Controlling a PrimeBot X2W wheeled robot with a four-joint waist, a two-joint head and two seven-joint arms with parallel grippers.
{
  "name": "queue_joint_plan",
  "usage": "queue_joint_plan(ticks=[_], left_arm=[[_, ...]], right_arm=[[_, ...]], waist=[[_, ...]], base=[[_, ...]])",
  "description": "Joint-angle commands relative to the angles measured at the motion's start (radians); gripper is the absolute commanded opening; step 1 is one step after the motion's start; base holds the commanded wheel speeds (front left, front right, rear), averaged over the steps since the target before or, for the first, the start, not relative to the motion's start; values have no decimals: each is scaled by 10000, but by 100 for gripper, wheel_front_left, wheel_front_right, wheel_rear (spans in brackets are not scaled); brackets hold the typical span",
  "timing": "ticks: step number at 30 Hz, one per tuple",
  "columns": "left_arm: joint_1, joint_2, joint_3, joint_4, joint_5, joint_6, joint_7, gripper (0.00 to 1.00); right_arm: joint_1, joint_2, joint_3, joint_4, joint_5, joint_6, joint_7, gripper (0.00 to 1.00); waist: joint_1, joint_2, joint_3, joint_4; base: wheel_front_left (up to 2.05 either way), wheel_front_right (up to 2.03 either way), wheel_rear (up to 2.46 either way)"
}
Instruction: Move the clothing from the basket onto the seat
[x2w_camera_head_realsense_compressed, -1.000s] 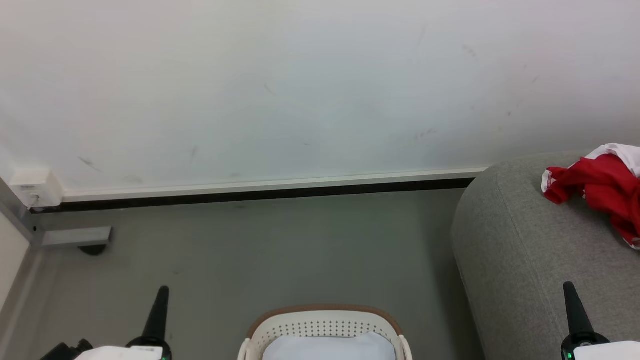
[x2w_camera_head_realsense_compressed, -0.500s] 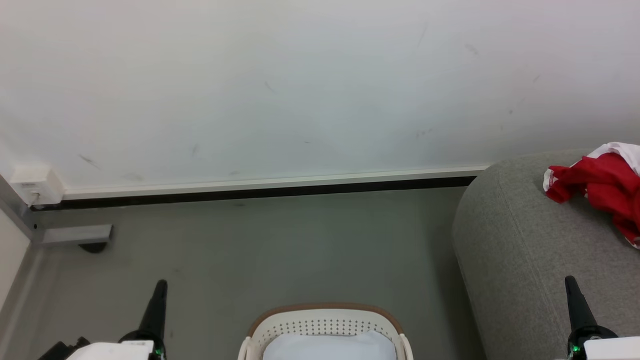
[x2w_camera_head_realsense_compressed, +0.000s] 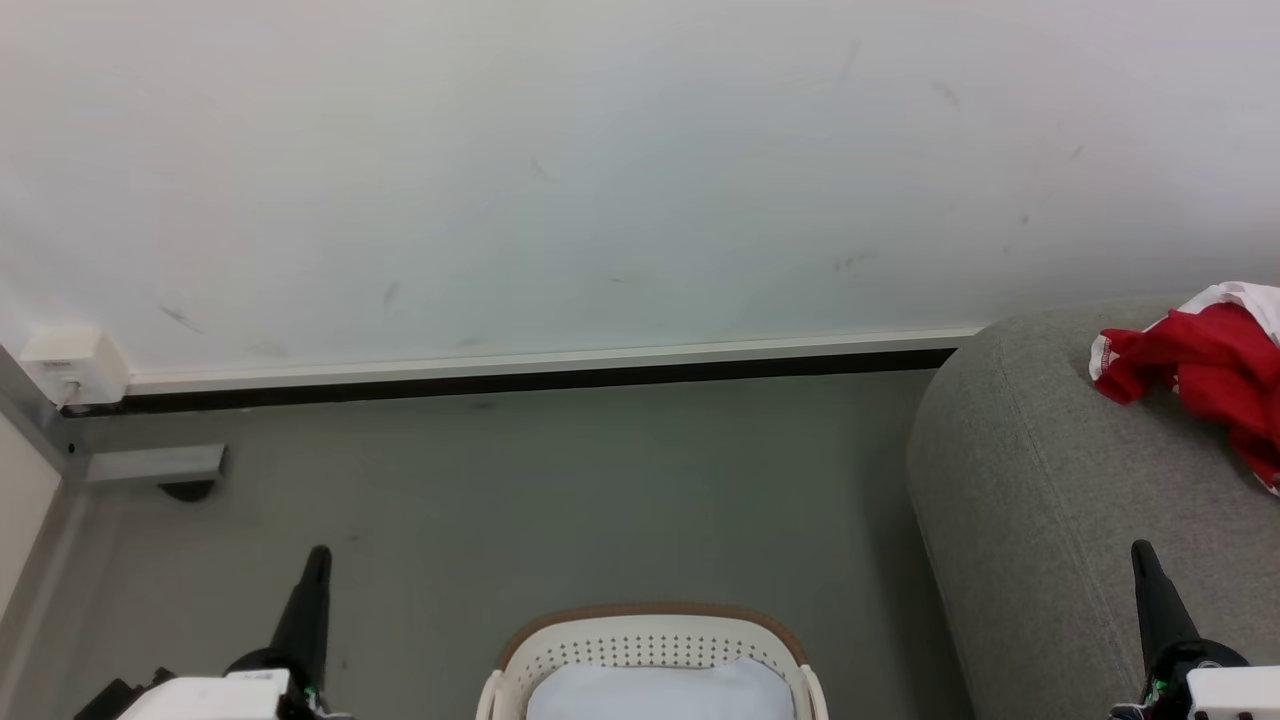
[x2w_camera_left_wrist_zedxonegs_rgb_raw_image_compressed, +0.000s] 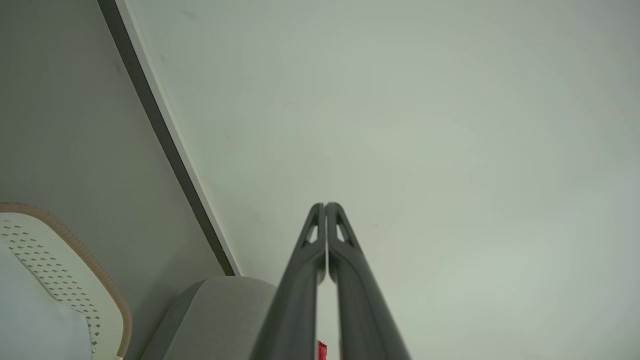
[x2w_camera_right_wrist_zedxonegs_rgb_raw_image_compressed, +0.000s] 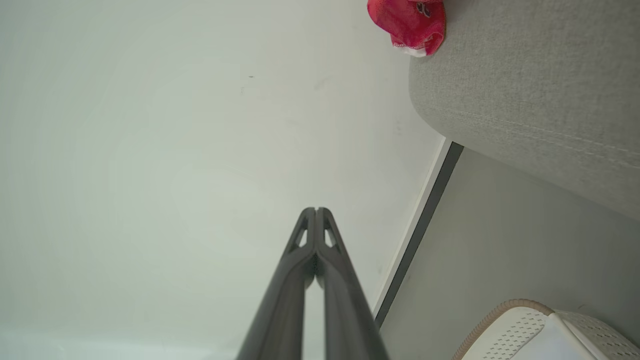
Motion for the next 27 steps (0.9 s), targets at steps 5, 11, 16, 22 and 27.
queue_joint_plan(ticks=[5, 11, 16, 22, 27], left_arm=[[-135, 50, 87, -53, -457, -51, 129, 0], [-180, 50, 124, -58, -819, -59, 244, 0], [-210, 51, 146, -59, -1085, -55, 306, 0], [-206, 51, 144, -58, -1083, -55, 305, 0], [-205, 51, 143, -59, -1084, -55, 304, 0]], right_arm=[[-142, -93, -67, -89, 491, -22, 126, 0], [-201, -93, -96, -104, 918, -23, 237, 0], [-232, -94, -111, -109, 1130, -24, 300, 0], [-226, -92, -110, -106, 1124, -24, 297, 0], [-225, -92, -108, -106, 1125, -24, 297, 0]], waist=[[0, 0, 20, 8], [0, 0, 45, 17], [0, 0, 62, 24], [0, 0, 62, 24], [0, 0, 62, 24]], base=[[0, 0, 0], [0, 0, 0], [0, 0, 0], [0, 0, 0], [0, 0, 0]])
